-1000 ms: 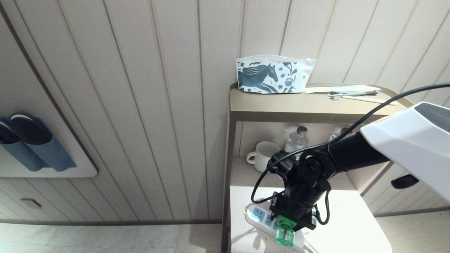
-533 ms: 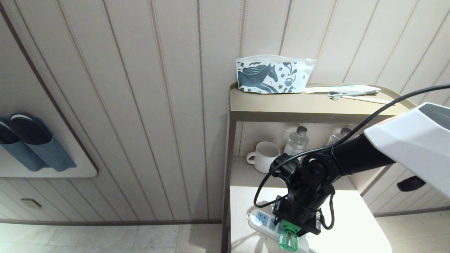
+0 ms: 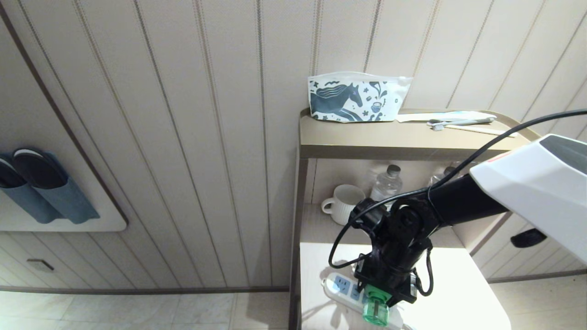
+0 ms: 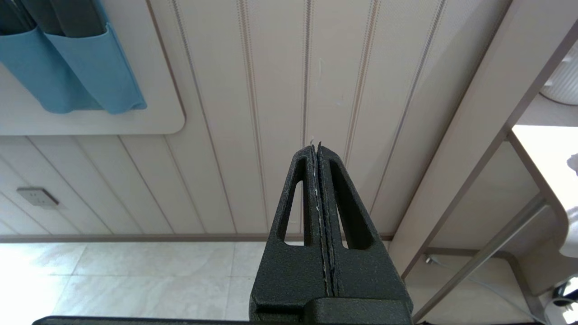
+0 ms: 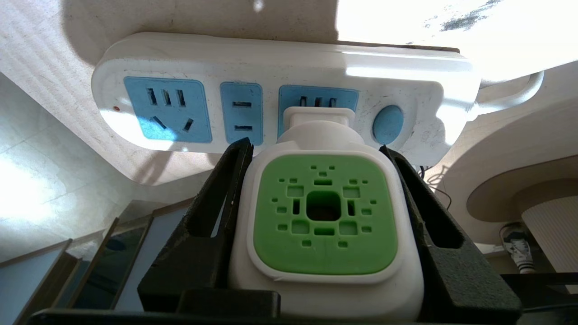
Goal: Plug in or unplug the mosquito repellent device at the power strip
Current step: Insert the plug into the socket
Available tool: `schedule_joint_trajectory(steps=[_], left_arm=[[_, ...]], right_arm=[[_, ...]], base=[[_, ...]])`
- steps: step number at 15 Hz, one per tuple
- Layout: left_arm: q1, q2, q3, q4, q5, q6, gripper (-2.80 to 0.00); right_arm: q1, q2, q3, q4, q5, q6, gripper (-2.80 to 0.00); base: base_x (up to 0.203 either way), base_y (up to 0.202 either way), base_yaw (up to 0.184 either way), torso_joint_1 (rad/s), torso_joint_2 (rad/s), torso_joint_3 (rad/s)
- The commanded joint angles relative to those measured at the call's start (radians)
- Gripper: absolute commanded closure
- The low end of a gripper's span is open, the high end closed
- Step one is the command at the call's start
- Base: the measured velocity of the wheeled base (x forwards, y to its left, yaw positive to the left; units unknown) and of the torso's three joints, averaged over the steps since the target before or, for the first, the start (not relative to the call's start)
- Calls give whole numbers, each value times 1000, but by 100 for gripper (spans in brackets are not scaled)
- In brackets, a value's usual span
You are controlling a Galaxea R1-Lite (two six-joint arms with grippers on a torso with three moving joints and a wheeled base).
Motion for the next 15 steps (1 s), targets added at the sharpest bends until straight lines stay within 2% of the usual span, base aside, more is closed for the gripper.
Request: schedule_joint_trajectory(steps=[1,6,15], left_arm=[[0,0,0,0,0,0,0],[0,0,0,0,0,0,0],[0,0,0,0,0,0,0]], right_arm=[[-4,3,21,-2,-2,4,0],[-29,-7,52,-4,-1,4,0],[-5,-6,63,-7,-19,4,0]], base=[[0,0,0,0,0,0],[0,0,0,0,0,0],[0,0,0,0,0,0]])
